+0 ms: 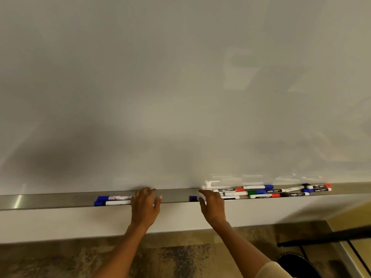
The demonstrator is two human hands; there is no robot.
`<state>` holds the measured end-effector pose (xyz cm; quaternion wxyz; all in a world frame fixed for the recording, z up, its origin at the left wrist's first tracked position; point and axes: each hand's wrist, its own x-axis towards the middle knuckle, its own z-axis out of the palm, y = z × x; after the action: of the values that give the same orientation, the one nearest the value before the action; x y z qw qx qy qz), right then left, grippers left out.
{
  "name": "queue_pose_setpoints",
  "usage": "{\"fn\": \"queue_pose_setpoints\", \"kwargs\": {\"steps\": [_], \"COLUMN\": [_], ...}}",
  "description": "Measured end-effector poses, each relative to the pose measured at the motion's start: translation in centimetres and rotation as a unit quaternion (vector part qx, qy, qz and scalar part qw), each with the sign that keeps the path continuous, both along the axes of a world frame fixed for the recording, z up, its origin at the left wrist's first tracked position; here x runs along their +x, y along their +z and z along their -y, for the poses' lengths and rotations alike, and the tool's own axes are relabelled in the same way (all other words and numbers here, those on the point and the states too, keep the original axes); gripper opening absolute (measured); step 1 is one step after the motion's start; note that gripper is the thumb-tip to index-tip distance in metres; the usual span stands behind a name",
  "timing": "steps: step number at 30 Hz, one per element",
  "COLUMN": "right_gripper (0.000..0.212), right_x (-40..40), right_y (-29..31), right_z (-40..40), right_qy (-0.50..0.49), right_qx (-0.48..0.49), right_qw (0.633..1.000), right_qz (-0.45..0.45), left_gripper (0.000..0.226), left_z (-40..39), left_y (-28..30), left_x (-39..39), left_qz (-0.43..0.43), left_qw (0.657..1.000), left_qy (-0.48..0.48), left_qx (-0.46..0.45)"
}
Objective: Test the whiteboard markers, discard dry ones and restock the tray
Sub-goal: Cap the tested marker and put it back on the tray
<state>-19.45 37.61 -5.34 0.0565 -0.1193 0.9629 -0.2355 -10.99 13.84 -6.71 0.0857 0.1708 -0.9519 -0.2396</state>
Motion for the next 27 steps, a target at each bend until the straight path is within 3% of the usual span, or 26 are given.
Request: {"fn": "queue_pose_setpoints", "kwargs": {"steps": [7, 14, 18, 27], "right_gripper": [0.039, 0.04, 0.042, 0.036], "right_x": [-2.4, -4.7, -5.7, -7.4], "right_y": [0.7, -0.1, -0.4, -0.9], "right_z": [-6.7, -10.1, -10.5, -11.1], "right_qy": [-0.008, 0.067, 0.1, 0.142], "right_qx": [0.059, 0.154, 0.181, 0.213], "right_qw": [0.998, 0.985, 0.978, 0.966], "right_qz": [0.016, 0.035, 0.024, 0.02], "left_gripper": [0.039, 0.044, 0.043, 0.025], "left_z": [-7.2, -11.7, -13.0, -12.6], "left_y": [0.9, -0.3, -1.3, -2.5], "left_x": [-3.4, -6.3, -6.9, -6.3], "left_qz": [0.032, 0.092, 0.131, 0.079], "left_qw": [0.994, 0.988, 0.985, 0.996], "left_qy": [-0.08, -0.124, -0.107, -0.031], "left_qx": [0.072, 0.024, -0.022, -0.04]}}
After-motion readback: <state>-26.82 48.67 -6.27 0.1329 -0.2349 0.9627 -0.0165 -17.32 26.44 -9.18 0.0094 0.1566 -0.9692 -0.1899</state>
